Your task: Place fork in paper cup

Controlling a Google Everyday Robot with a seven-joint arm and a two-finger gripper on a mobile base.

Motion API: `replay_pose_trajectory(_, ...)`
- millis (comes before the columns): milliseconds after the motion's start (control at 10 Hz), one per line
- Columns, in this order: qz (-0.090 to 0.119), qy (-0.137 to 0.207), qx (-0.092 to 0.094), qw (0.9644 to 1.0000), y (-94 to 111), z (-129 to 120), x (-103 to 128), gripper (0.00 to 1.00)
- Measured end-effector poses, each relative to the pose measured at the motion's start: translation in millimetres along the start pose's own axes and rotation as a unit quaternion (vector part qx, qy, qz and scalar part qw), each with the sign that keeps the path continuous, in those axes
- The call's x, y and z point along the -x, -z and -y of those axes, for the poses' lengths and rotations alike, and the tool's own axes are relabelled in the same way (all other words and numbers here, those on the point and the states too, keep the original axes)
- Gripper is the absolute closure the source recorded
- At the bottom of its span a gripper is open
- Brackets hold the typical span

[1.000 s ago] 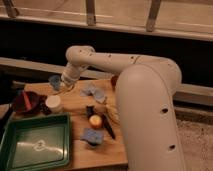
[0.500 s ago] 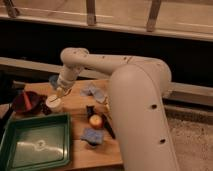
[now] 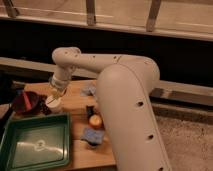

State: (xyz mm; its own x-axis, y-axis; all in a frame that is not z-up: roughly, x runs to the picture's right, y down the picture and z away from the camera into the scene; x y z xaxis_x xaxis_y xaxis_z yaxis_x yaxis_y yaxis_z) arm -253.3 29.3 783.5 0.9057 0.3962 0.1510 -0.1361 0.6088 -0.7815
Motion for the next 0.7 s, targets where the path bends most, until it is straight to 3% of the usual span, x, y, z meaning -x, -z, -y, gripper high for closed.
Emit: replay_pose_trajectory(700,-0.05,0.009,-0.006,0.9987,-28,16,3,1.0)
